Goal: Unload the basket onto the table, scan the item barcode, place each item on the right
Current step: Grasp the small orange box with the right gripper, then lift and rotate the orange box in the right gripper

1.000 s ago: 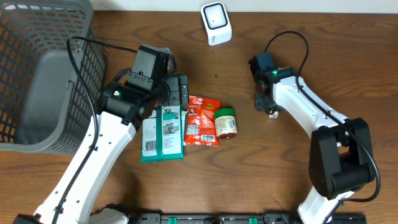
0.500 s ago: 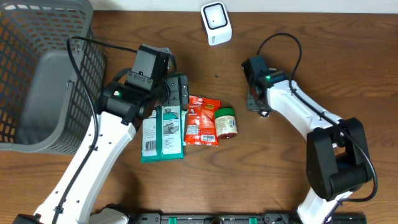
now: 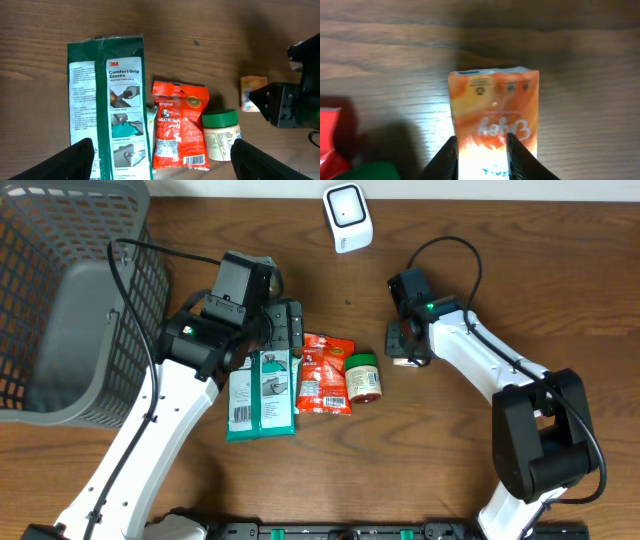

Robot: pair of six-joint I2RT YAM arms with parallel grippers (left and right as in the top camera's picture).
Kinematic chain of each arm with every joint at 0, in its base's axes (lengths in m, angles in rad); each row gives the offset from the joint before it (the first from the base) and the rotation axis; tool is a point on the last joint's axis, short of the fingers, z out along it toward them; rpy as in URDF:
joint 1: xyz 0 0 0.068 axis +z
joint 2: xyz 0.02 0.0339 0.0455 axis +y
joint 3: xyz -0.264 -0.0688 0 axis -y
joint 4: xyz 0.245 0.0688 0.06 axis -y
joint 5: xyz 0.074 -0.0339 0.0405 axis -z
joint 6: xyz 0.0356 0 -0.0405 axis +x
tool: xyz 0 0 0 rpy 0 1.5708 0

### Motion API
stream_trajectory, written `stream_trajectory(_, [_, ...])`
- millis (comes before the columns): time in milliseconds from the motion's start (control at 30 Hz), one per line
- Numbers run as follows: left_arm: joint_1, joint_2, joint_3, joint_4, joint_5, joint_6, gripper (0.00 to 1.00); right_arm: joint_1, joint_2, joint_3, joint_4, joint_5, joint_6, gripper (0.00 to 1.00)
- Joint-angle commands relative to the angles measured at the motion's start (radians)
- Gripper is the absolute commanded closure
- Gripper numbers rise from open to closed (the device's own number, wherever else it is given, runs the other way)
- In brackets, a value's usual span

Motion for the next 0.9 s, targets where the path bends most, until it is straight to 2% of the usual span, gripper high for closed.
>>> stream_trajectory(0, [0.000,0.003,0.017,-0.002,0.002,0.020,0.12,-0.010,-0.005,0.005,-0.006,-0.080,-0.125,0.74])
stream_trajectory(200, [0.000,0.003,0.017,-0.002,0.002,0.020,0.13,-0.058,-0.093,0.027,-0.040,-0.183,-0.131,0.65])
stream_trajectory(233, [0.000,0.003,0.017,-0.002,0.002,0.021,0.13,-0.066,-0.113,0.027,-0.046,-0.193,-0.166,0.63])
stream_trajectory(267, [0.000,0.003,0.017,-0.002,0.002,0.020,0.13,-0.074,-0.131,0.027,-0.053,-0.195,-0.211,0.49])
stream_trajectory(367, [0.000,0.003,0.017,-0.002,0.002,0.020,0.13,-0.118,-0.171,0.027,-0.069,-0.208,-0.250,0.36])
stream_trajectory(533, [0.000,0.003,0.017,-0.002,0.002,0.021,0.13,-0.207,-0.125,0.024,-0.068,-0.397,-0.286,0.43])
stream_trajectory(633, [0.000,0.003,0.017,-0.002,0.002,0.021,0.12,-0.235,-0.072,0.024,-0.060,-0.407,-0.286,0.51])
stream_trajectory(733, [0.000,0.003,0.017,-0.002,0.002,0.021,0.13,-0.257,-0.025,0.024,-0.052,-0.422,-0.286,0.55])
stream_trajectory(867, [0.000,0.003,0.017,-0.002,0.002,0.020,0.13,-0.275,0.014,0.024,-0.033,-0.453,-0.286,0.65])
